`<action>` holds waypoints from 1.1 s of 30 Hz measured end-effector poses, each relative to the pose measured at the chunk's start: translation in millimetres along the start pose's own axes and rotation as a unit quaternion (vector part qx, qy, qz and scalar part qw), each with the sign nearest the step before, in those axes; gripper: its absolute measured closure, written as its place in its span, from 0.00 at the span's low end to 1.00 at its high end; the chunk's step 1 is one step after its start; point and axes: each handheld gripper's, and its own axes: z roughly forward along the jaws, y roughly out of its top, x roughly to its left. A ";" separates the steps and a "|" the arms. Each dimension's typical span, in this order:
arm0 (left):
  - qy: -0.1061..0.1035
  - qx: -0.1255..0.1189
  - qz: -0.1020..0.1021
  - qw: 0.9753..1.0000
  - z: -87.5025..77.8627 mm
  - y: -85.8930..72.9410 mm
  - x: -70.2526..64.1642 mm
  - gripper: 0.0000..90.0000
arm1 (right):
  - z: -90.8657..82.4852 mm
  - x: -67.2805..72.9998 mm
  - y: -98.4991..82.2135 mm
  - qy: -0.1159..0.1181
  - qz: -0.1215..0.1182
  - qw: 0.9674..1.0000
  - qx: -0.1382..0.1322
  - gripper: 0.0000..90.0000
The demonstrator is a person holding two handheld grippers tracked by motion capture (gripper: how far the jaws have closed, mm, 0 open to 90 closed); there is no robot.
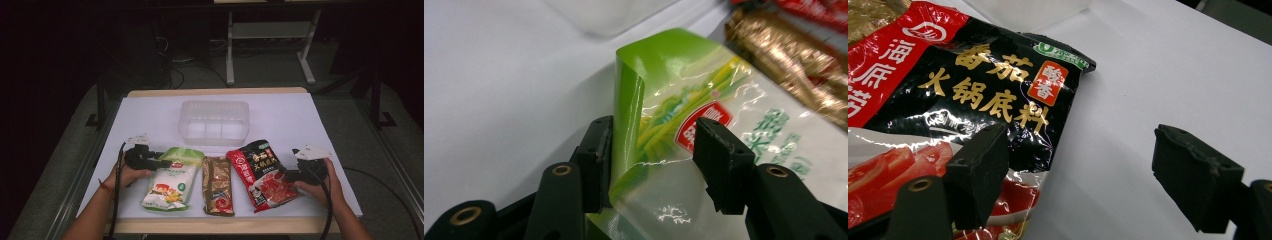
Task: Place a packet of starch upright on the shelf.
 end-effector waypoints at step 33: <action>0.053 0.003 0.039 0.998 9.7 5.4 -13.7 0.92 | 0.1 0.8 1.5 0.024 0.000 1.000 0.004 0.25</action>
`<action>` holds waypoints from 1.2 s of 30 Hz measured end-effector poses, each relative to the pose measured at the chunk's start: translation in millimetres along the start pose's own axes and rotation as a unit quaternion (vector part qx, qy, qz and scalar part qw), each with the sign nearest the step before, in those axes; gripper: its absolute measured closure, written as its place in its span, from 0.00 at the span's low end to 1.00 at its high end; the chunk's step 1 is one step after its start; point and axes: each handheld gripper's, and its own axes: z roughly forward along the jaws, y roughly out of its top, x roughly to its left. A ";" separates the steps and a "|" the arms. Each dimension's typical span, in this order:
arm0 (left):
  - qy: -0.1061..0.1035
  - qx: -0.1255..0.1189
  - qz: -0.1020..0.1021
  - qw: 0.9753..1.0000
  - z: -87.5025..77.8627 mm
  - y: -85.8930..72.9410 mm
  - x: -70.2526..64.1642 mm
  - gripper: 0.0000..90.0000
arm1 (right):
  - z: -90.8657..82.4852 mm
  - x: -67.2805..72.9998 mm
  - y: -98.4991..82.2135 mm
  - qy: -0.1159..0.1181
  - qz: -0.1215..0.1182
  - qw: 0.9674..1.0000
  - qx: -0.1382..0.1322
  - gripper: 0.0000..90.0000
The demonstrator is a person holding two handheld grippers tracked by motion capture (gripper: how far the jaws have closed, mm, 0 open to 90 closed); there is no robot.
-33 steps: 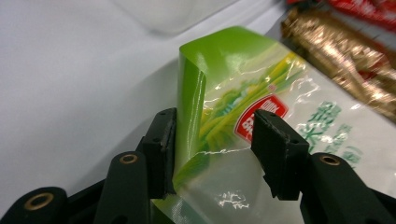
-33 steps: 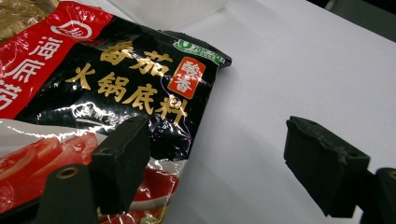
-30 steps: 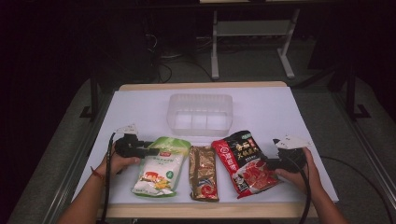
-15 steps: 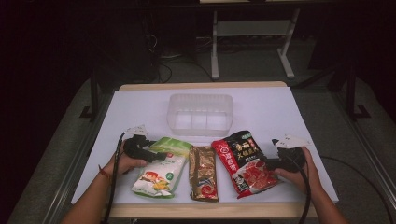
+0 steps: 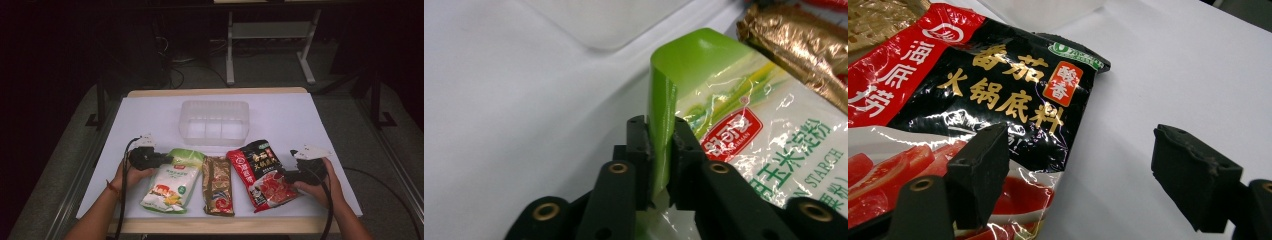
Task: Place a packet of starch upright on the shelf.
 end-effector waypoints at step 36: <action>-0.012 -0.051 -0.049 0.997 -25.2 -18.4 24.9 0.63 | 1.5 -0.7 0.9 0.000 0.001 1.000 0.004 0.25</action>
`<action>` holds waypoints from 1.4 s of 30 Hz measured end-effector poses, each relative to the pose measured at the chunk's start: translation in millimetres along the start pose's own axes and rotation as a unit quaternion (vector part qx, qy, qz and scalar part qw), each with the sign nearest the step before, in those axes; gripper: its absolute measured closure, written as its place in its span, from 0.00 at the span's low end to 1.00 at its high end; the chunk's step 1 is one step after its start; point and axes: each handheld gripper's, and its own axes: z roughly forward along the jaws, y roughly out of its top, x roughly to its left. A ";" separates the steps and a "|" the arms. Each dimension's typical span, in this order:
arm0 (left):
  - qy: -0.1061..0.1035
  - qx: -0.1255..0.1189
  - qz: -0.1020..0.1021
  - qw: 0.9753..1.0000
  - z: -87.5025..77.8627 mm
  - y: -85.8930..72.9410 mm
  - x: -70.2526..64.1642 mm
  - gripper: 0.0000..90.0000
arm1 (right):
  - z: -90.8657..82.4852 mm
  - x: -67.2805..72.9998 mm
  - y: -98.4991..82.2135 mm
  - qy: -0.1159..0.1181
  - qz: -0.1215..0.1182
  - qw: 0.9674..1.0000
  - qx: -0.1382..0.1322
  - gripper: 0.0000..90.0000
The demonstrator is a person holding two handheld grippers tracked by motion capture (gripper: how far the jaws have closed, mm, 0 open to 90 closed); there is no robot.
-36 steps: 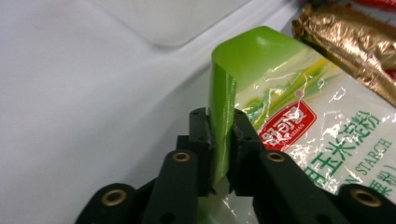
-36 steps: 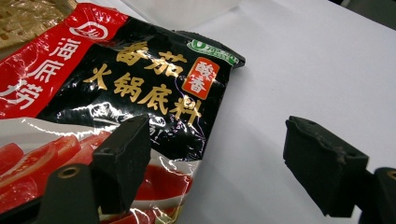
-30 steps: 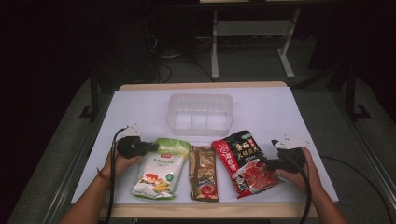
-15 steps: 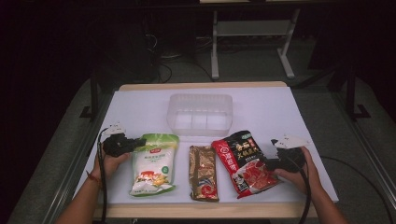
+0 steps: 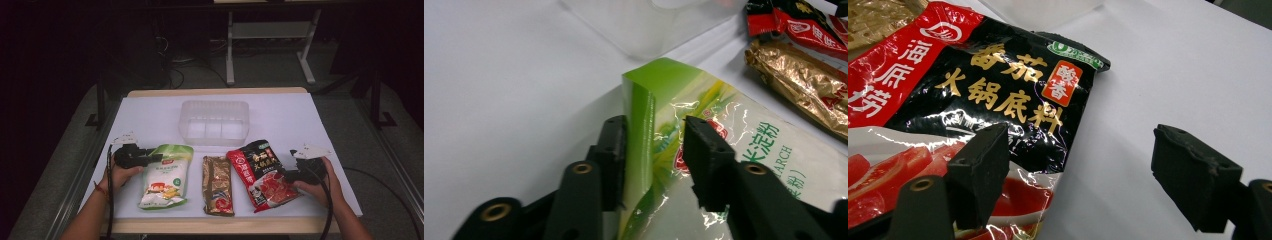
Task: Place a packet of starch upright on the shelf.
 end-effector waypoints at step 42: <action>0.014 -0.098 0.024 0.995 -49.0 18.5 -38.6 0.99 | 0.0 -6.3 6.9 0.007 0.021 1.000 -0.021 0.25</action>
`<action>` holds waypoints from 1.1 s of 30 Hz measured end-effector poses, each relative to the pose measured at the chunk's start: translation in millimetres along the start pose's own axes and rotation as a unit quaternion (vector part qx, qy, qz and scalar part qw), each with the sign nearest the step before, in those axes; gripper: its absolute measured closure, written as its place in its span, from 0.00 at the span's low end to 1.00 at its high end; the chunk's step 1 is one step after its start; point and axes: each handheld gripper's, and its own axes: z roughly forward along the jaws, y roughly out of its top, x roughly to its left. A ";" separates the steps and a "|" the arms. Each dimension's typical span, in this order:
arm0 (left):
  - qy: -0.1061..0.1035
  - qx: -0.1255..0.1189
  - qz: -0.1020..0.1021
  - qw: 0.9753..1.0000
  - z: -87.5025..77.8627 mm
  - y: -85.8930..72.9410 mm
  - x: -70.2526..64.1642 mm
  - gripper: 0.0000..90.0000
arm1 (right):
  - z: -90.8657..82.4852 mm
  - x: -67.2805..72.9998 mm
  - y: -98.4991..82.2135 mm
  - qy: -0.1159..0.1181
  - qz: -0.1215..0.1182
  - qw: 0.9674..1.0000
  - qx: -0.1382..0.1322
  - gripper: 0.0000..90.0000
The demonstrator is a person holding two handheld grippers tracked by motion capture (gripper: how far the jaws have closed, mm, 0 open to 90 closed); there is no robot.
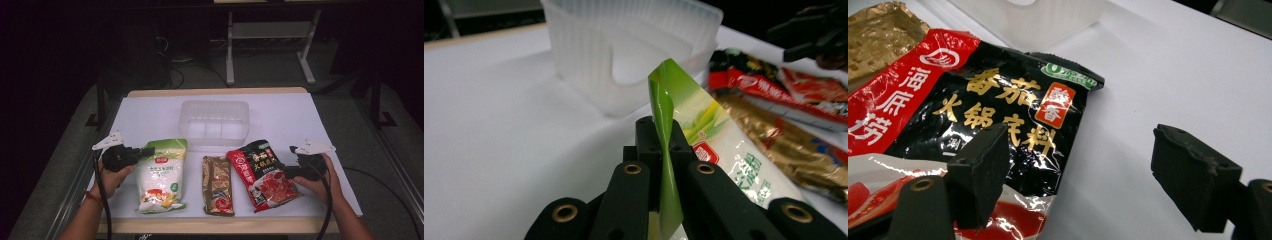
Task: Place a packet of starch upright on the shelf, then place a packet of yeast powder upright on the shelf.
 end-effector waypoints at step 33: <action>-0.045 -0.125 0.004 0.991 -29.4 57.1 -64.4 1.00 | -12.7 -6.0 -6.6 -0.020 0.019 1.000 -0.010 0.25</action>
